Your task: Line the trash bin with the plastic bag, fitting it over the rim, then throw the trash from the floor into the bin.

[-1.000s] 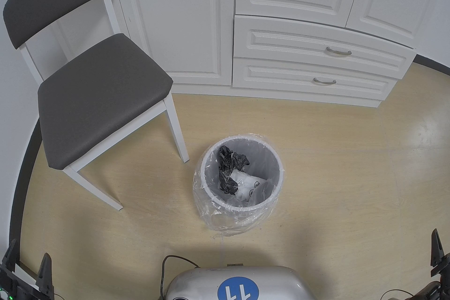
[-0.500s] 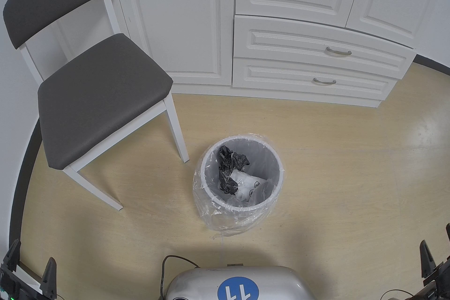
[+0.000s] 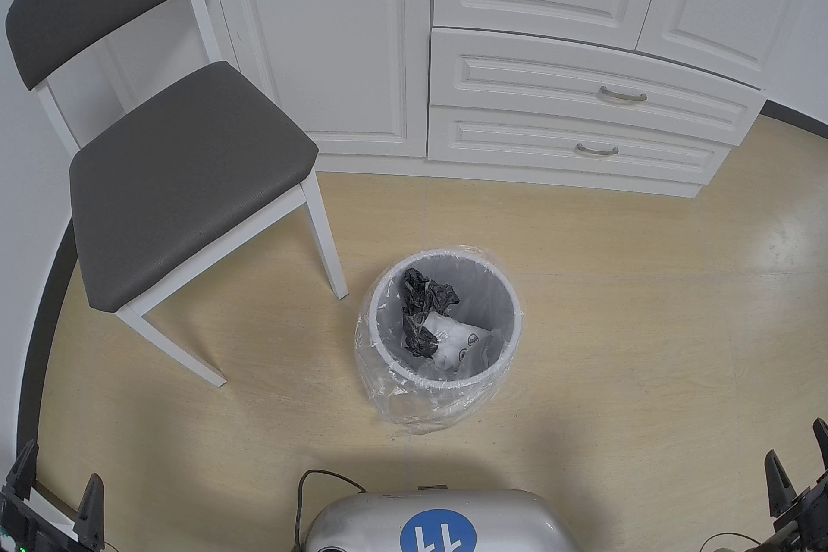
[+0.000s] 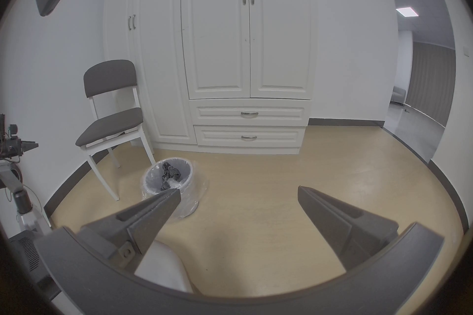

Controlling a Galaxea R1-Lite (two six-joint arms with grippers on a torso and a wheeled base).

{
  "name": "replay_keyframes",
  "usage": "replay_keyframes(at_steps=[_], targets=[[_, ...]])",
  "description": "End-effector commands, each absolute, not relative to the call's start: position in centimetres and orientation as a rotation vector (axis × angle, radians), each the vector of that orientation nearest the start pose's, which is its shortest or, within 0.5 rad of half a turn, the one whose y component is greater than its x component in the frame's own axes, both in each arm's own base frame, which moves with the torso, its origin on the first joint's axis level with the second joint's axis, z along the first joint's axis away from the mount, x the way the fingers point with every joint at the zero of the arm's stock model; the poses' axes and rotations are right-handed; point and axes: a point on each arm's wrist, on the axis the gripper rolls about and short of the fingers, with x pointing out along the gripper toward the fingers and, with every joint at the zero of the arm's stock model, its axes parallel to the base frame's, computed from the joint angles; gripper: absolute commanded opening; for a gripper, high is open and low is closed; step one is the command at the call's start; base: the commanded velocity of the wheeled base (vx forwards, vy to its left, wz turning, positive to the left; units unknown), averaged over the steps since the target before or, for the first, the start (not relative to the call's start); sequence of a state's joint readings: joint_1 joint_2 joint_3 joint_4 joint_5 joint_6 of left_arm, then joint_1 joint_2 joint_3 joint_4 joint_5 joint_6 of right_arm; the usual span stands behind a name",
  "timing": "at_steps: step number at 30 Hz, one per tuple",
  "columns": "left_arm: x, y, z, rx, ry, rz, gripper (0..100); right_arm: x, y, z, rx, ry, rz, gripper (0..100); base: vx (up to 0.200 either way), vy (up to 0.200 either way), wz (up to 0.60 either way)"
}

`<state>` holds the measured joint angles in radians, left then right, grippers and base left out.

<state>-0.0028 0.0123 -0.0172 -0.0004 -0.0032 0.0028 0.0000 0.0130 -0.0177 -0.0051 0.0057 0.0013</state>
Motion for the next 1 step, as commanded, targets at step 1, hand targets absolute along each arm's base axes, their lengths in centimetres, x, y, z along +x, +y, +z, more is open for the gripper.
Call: replay_keyframes(at_steps=[1], targets=[[-2.27,0.0,7.61,0.003,0.0,-0.006,100,-2.3,0.01,7.71,0.003,-0.011,0.005,100,0.0,0.0,0.0]])
